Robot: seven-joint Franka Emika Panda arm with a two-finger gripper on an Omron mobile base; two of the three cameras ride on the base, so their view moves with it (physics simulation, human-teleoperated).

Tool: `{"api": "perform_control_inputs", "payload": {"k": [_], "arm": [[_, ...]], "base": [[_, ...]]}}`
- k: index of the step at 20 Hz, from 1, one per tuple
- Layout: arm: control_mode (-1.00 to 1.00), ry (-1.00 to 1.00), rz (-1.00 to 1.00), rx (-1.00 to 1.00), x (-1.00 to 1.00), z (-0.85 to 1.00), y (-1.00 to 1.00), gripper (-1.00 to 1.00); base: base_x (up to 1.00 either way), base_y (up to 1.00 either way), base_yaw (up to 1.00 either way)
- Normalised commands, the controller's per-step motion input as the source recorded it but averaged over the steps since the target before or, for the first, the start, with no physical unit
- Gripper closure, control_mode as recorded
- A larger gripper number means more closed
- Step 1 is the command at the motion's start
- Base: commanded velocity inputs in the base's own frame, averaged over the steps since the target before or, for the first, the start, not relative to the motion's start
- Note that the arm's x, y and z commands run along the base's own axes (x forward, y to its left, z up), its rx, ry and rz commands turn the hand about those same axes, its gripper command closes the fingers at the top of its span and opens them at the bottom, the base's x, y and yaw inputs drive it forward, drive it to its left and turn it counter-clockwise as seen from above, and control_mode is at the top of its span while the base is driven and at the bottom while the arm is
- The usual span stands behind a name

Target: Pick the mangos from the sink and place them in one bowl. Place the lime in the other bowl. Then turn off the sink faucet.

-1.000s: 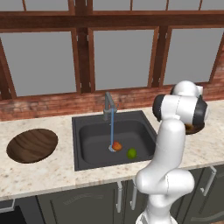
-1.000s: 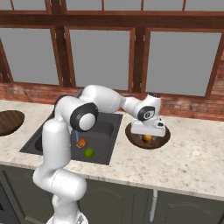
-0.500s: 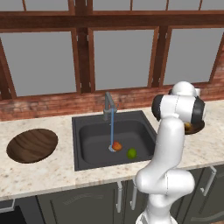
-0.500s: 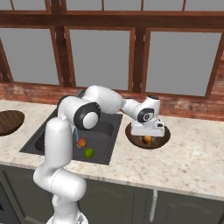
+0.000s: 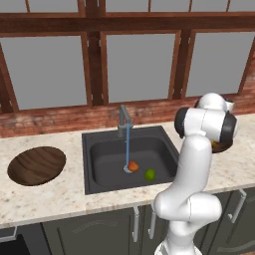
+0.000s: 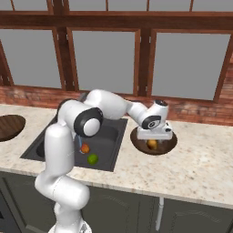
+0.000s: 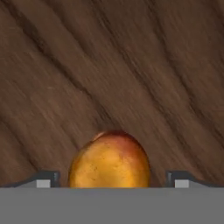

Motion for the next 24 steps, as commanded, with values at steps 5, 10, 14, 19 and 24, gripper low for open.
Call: {"api": "perform_control_inputs", "payload": {"k": [5, 10, 14, 19, 24], "arm": [[-1.00, -0.26, 0.00, 0.00, -0.04, 0.47, 0.08, -1.00], [-1.00, -0.31, 0.00, 0.00, -0.27, 0.87, 0.21, -1.00], [-1.00, -0.24, -0.01, 0.00, -0.36, 0.93, 0.34, -1.00], [-1.00, -0.13, -0.03, 0.00, -0.42, 0.75, 0.40, -1.00], [-1.00, -0.03, -0.01, 0.00, -0.40, 0.52, 0.53, -1.00]], "base": [[0.00, 0.00, 0.00], [0.00, 0.00, 0.00], [0.00, 0.00, 0.00], [0.00, 0.00, 0.00], [0.00, 0.00, 0.00]]}}
